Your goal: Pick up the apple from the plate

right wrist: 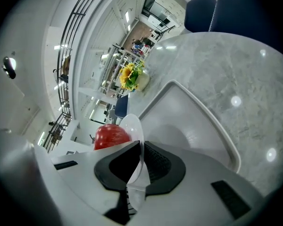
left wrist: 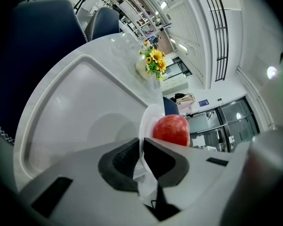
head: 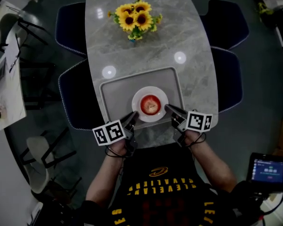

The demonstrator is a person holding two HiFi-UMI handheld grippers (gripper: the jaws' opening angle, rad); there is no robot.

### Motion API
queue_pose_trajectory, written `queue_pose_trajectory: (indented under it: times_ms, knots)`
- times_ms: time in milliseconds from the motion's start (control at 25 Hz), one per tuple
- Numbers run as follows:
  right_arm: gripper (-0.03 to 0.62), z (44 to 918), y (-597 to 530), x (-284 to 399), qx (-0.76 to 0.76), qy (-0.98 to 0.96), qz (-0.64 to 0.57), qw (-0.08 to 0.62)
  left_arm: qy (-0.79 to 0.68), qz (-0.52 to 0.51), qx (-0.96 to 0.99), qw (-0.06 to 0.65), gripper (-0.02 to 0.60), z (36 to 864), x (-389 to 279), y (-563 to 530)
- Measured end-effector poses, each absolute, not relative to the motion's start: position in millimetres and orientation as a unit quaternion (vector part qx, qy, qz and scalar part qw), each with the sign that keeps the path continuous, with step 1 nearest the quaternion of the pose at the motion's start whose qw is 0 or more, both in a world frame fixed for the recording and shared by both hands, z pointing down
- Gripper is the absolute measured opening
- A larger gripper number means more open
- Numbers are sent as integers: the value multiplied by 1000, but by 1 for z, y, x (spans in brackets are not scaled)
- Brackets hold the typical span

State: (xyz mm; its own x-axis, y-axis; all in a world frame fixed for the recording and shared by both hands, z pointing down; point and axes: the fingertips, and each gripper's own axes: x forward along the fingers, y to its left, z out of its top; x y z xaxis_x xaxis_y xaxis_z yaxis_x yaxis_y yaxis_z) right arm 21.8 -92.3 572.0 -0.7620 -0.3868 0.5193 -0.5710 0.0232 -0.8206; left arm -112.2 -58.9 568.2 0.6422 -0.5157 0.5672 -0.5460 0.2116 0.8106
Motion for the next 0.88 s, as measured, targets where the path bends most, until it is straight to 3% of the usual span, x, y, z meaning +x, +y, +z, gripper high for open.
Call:
queue_pose_trajectory:
  times_ms: [880]
  knots:
    - [34,538,-103,117,295,-732,611,68,-443,-17,626,641,31,532,-13,-60]
